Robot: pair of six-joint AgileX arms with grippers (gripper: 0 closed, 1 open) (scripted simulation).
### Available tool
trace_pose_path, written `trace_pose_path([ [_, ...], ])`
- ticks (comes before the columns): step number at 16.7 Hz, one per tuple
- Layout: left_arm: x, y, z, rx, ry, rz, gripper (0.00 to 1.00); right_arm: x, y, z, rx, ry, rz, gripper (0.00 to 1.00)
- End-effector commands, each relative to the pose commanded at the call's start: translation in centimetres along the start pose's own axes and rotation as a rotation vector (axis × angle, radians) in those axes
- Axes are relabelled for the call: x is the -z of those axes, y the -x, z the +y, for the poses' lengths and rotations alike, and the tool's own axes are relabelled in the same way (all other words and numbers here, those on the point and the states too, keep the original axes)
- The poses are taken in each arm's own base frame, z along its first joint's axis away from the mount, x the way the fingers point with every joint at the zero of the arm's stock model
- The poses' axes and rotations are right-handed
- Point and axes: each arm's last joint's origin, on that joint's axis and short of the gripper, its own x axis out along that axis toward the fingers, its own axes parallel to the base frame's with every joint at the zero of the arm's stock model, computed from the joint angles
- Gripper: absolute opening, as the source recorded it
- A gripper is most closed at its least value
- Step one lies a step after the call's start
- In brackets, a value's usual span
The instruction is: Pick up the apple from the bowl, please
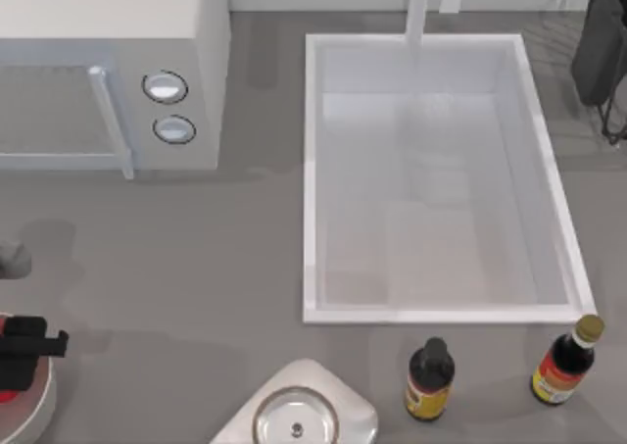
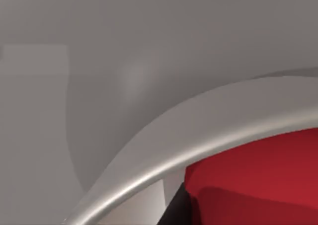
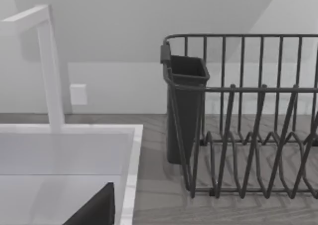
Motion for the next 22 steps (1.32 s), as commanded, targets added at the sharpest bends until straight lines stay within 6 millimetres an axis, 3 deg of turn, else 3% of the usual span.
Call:
trace_pose_path([
  [2,0.00,0.00,0.00,0.000,0.000,0.000,1.00,0.00,0.00,0.00,0.000,0.000,0.000,1.00],
  [15,0.00,0.00,0.00,0.000,0.000,0.000,0.02,0.00,0.00,0.00,0.000,0.000,0.000,1.00],
  [22,0.00,0.00,0.00,0.000,0.000,0.000,0.00,0.00,0.00,0.00,0.000,0.000,0.000,1.00],
])
